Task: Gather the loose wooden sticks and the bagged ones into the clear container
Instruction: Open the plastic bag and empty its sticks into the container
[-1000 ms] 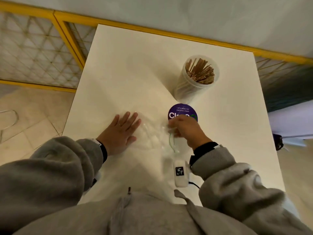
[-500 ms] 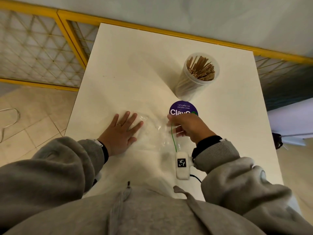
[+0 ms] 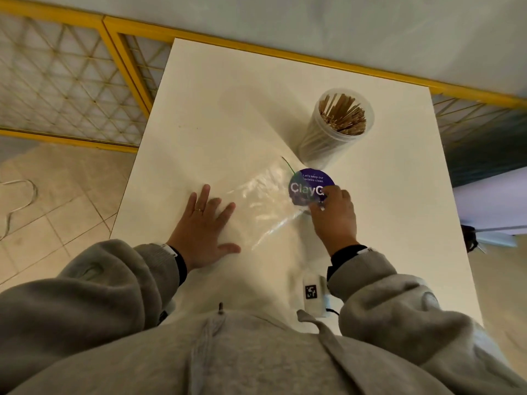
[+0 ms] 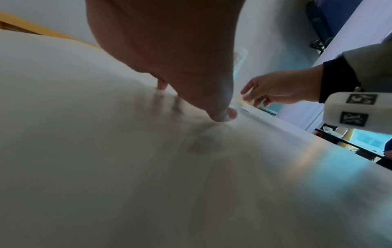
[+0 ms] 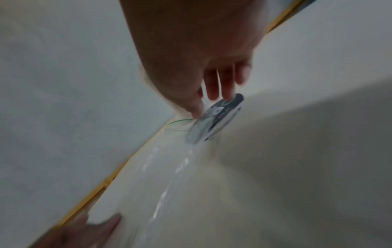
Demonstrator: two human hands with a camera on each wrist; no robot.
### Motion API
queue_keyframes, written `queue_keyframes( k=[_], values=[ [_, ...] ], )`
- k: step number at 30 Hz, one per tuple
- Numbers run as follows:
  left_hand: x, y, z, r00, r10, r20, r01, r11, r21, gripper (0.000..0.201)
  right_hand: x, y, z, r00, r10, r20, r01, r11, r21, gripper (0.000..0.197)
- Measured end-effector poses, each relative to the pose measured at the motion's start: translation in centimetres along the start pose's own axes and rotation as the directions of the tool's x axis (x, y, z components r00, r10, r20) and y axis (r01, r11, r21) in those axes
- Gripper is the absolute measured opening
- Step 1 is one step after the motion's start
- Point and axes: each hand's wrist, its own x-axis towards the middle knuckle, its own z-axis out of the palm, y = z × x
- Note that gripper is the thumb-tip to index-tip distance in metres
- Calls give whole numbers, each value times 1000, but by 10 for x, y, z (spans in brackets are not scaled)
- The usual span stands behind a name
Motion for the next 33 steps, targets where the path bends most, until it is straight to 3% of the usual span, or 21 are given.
queue_keyframes(
  k=[2, 3, 4, 6, 7, 10, 14, 17, 22, 27, 33],
  values=[
    [-1, 4, -3, 999, -16, -44, 15, 1000, -11, 90, -13, -11, 6, 961, -236, -146, 225, 970, -88, 41],
    [-2, 5, -4, 998, -2, -65, 1, 1000, -19, 83, -19, -16, 10, 935, -342, -90, 327, 933, -153, 47],
    [-3, 4, -4, 996, 31, -85, -34, 999, -27, 77, -24, -19, 17, 920, -390, 44, 390, 895, -218, 56],
    [-5, 3, 1, 988, 120, -93, -126, 991, -54, 70, -28, -18, 33, 888, -341, 308, 433, 846, -311, 71],
    [-7, 2, 3, 987, 144, -69, -150, 986, -79, 71, -27, -18, 39, 880, -323, 347, 436, 841, -322, 75],
    [-13, -4, 10, 993, 116, -27, -118, 987, -113, 70, -24, -28, 50, 862, -392, 322, 484, 825, -292, 81],
    [-21, -25, 13, 1000, 8, -3, -8, 994, -113, 79, 2, -61, 63, 771, -409, 489, 590, 748, -305, 99],
    [-22, -45, 11, 997, -74, -9, 72, 990, -121, 80, 31, -97, 73, 734, -389, 556, 619, 721, -312, 105],
    [-2, -84, -2, 985, -164, 57, 171, 976, -136, 76, 55, -144, 87, 775, -318, 547, 568, 730, -380, 103],
    [19, -111, -11, 987, -128, 96, 139, 982, -126, 80, 65, -155, 93, 808, -287, 514, 499, 798, -339, 103],
    [3, -107, -12, 996, -89, 3, 87, 962, -259, 85, 43, -144, 76, 845, -285, 453, 392, 906, -161, 109]
  ],
)
